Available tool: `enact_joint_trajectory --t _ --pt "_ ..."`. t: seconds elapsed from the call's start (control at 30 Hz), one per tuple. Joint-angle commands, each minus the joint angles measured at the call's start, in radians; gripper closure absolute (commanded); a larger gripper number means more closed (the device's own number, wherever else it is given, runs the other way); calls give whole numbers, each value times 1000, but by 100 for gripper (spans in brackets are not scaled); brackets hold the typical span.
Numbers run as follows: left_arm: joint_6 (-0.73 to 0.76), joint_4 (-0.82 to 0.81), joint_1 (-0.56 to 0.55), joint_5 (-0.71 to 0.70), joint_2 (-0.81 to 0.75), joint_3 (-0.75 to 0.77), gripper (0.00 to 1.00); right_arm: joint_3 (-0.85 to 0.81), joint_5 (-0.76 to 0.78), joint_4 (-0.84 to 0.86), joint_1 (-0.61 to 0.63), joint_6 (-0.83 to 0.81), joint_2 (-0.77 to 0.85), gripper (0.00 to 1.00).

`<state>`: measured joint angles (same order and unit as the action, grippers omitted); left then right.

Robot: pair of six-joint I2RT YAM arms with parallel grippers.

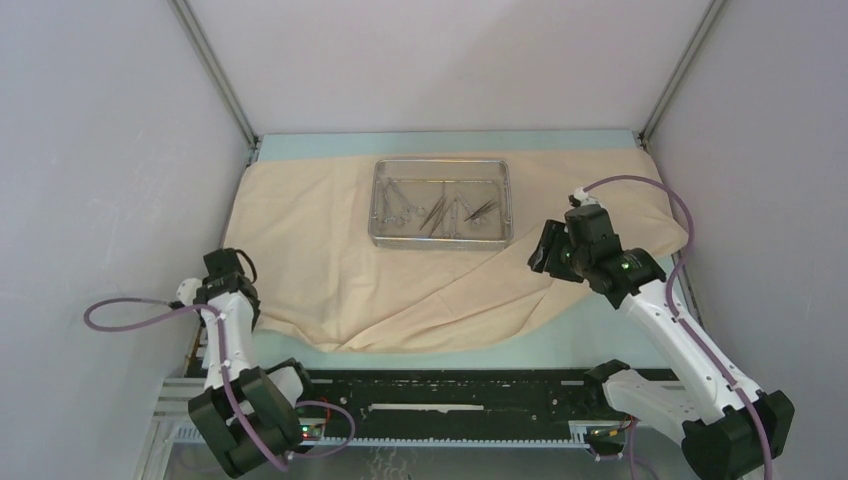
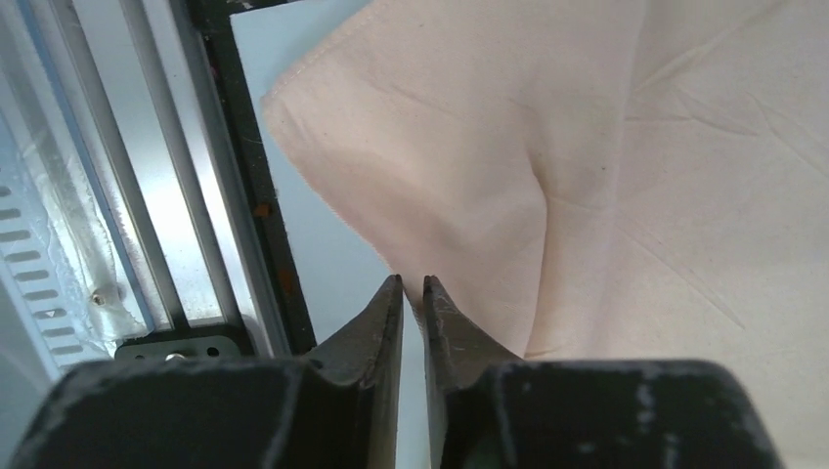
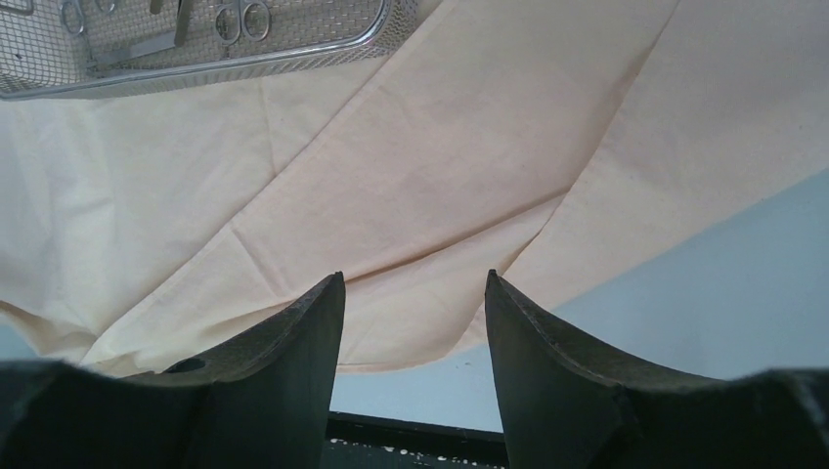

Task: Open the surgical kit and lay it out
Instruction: Open the surgical kit at the center of the board.

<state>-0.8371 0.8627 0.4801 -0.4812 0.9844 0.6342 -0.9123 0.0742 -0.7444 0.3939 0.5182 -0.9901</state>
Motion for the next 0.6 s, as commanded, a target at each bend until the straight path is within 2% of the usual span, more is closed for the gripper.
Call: enact_joint_trajectory --t 0.0,0.03,0.13,0.17,0.37,0.57 --pt "24 1 69 24 4 38 84 -36 -1 -19 -6 -25 46 36" --pt "30 -2 78 33 4 37 81 -36 -4 -20 -4 -24 50 36" --pt "48 -20 108 68 5 36 61 -36 -12 -22 2 -22 54 36" --pt "55 -21 121 71 14 39 58 -36 -16 -23 4 -21 54 36" --pt "114 -65 226 107 89 51 56 -36 -4 -28 38 -22 56 35" --pt "128 -113 250 117 155 50 54 -36 -4 -15 40 -27 29 35"
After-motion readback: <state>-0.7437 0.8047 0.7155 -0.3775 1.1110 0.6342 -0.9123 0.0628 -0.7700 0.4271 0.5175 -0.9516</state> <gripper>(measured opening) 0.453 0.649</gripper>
